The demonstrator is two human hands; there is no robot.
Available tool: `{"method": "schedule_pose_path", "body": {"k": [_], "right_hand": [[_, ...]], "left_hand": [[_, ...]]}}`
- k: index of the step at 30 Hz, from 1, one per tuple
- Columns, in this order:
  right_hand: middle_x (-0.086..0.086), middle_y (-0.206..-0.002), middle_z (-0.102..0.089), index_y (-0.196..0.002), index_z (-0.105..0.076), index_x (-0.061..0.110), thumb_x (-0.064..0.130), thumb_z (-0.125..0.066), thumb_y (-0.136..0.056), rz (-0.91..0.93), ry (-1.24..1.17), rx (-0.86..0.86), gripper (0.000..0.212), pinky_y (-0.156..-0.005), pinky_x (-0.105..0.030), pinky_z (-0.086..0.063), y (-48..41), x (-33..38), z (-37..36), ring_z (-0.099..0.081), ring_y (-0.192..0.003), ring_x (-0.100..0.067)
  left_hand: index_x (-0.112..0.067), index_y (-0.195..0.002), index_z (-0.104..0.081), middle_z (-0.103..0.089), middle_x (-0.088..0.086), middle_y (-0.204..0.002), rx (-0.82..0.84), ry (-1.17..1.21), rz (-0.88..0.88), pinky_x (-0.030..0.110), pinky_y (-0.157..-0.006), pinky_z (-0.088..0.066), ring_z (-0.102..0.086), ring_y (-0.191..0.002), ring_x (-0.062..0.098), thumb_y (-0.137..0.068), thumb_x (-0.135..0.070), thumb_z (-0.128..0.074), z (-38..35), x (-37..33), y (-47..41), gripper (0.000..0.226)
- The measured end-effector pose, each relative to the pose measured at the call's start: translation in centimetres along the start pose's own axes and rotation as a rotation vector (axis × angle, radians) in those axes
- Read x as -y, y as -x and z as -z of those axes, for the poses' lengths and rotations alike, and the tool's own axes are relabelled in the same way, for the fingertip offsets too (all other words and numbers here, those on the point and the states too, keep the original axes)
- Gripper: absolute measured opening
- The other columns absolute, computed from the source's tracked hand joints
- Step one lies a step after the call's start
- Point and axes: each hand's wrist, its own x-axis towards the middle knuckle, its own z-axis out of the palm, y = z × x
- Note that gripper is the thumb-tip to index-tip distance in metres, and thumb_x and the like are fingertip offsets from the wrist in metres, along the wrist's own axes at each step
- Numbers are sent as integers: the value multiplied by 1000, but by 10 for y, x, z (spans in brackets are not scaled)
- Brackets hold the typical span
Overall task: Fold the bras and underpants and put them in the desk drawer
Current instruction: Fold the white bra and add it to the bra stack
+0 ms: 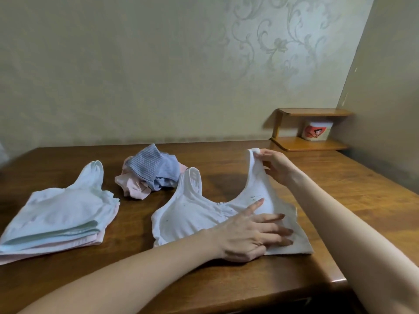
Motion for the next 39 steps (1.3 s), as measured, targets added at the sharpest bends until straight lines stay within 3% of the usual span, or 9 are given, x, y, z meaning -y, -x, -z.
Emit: {"method": "schedule_pose_path", "body": {"k": [6, 11, 16, 20, 25, 29, 32, 35, 39], "right_hand": [[-11, -87, -62, -94, -58, 7, 1, -75, -74, -142, 178, -217, 27, -77, -34, -51, -10, -27, -7, -61, -80, -23], [-11, -105, -63, -110, -57, 7, 12, -71, -82, 61, 502, -259, 32, -70, -31, -54, 18, -7, 6, -63, -91, -23], [-7, -89, -69, -95, -63, 12, 42, -64, -85, -290, 1013, 73, 32, -65, -26, -53, 67, 12, 28, -65, -75, -17], [-6, -100, -66, -104, -63, 15, 38, -70, -80, -325, 950, 187, 34, -71, -29, -54, 81, 6, 33, -63, -80, -17], [-8, -98, -68, -103, -66, 9, 34, -85, -52, -324, 645, 320, 60, -74, -29, -53, 85, 3, 48, -63, -85, -17], [-4, -87, -67, -96, -65, 9, 25, -76, -74, -360, 706, 332, 29, -64, -23, -50, 94, 4, 45, -61, -73, -12], [-4, -87, -69, -93, -67, 11, 26, -71, -82, -347, 858, 288, 19, -62, -21, -50, 99, 7, 39, -63, -72, -12], [-11, -94, -68, -108, -62, 4, 17, -66, -85, -332, 432, 195, 27, -62, -28, -56, 105, 2, 38, -66, -77, -20], [-14, -97, -65, -119, -54, 4, 10, -66, -74, -334, -58, 214, 47, -59, -33, -60, 117, -7, 38, -66, -76, -24]], "left_hand": [[-20, -130, -54, -51, 2, -139, -137, 40, 63, 45, -118, 2, -33, -138, 18, -90, -28, -39, -3, 3, 4, 44], [-13, -112, -59, -58, 3, -119, -503, 225, 776, 38, -101, -39, -51, -115, 19, -87, -26, -56, 47, 31, 62, 28], [-10, -89, -58, -68, 3, -81, 136, 202, 1449, 31, -70, -53, -66, -75, 18, -88, -54, -50, 78, 46, 142, 44], [-9, -94, -64, -68, 3, -76, 103, 677, 1444, 15, -50, -47, -62, -57, 7, -85, -47, -59, 71, 42, 148, 39], [-22, -101, -53, -63, 4, -89, -60, 844, 1394, 16, -47, -40, -56, -63, 9, -90, -30, -60, 66, 41, 148, 16], [-10, -98, -55, -65, 10, -98, -215, 1106, 1483, 24, -54, -54, -64, -78, 17, -93, -19, -55, 74, 40, 149, 10], [-10, -99, -51, -58, 9, -97, -593, 1157, 1567, 32, -64, -52, -59, -85, 20, -97, -15, -48, 68, 39, 143, 6], [-17, -77, -49, -53, 12, -92, -926, 972, 1656, 34, -71, -44, -52, -85, 25, -94, -16, -46, 53, 42, 142, 18], [-18, -111, -42, -51, 6, -96, -916, 1101, 1609, 32, -65, -46, -53, -84, 21, -93, -13, -47, 45, 39, 140, 19]]}}
